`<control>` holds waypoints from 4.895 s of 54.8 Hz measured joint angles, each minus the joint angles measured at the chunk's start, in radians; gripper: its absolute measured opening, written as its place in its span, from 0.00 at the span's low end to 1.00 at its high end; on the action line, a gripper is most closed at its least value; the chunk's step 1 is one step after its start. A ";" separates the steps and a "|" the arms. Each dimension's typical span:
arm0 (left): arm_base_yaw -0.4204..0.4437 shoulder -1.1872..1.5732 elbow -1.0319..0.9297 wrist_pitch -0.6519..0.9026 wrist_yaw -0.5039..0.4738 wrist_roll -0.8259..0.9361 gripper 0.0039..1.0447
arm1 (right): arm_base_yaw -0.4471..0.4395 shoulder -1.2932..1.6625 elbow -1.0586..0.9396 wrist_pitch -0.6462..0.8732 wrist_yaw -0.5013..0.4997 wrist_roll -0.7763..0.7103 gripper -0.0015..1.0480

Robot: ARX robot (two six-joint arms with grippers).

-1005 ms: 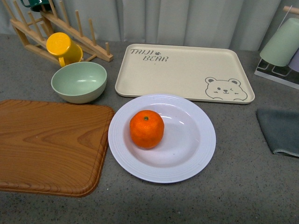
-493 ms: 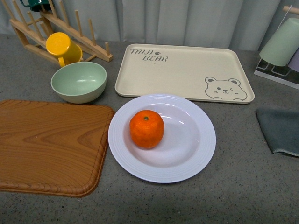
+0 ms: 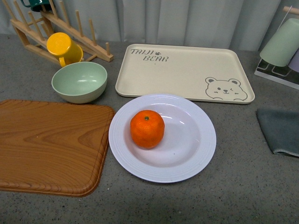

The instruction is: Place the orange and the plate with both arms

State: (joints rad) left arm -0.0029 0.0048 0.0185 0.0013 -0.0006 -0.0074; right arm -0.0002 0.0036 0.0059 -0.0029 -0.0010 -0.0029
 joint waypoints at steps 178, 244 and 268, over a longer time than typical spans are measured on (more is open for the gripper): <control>0.000 -0.001 0.000 -0.001 -0.001 0.002 0.94 | 0.179 2.198 0.639 0.922 -0.607 1.028 0.04; 0.000 -0.001 0.000 -0.001 -0.001 0.002 0.94 | 0.400 2.412 1.154 0.838 -0.074 1.590 0.04; 0.000 -0.001 0.000 -0.001 -0.001 0.002 0.94 | 0.412 2.486 1.295 0.634 0.047 1.593 0.14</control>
State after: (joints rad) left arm -0.0029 0.0040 0.0185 0.0006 -0.0013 -0.0051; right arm 0.4118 2.4897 1.3010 0.6308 0.0460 1.5906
